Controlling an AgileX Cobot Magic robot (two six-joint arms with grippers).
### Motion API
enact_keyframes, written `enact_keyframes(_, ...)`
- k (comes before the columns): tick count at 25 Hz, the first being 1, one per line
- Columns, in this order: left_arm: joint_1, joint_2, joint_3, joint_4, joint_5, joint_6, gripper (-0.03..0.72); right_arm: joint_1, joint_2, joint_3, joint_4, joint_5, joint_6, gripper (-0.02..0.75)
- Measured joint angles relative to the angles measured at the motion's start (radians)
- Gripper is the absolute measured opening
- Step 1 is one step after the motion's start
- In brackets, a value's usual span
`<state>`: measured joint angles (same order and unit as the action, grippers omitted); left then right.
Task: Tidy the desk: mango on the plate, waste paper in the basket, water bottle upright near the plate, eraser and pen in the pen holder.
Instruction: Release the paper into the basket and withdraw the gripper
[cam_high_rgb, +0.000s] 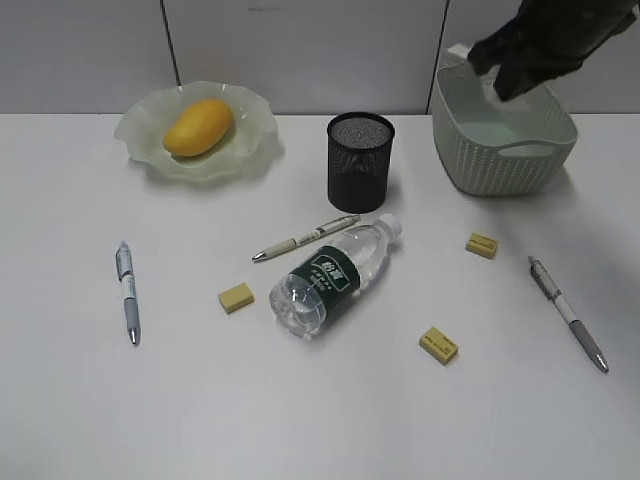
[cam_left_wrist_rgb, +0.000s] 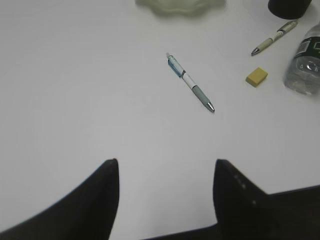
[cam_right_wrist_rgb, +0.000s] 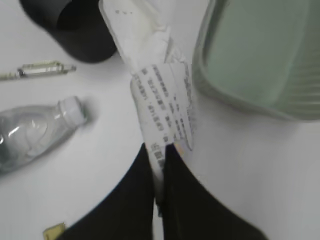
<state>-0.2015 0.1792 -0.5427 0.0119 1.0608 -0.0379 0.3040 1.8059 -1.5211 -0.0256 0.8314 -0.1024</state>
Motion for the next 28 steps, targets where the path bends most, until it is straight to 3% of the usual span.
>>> enact_keyframes(9, 0.000, 0.000, 0.000, -0.007, 0.000, 0.000, 0.451, -0.144, 0.149, -0.168, 0.026, -0.034, 0.000, 0.015)
enact_keyframes(18, 0.000, 0.000, 0.000, -0.012, 0.000, 0.000, 0.449, -0.154, 0.290, -0.180, 0.032, -0.145, 0.001, 0.051)
enact_keyframes(20, 0.000, 0.000, 0.000, -0.012, 0.000, 0.000, 0.449, -0.154, 0.313, -0.189, 0.037, -0.148, 0.003, 0.123)
enact_keyframes(25, 0.000, 0.000, 0.000, -0.012, 0.000, 0.000, 0.449, -0.154, 0.337, -0.241, 0.031, -0.156, 0.010, 0.483)
enact_keyframes(28, 0.000, 0.000, 0.000, -0.006, 0.000, 0.000, 0.449, -0.154, 0.337, -0.293, 0.035, -0.114, 0.012, 0.550)
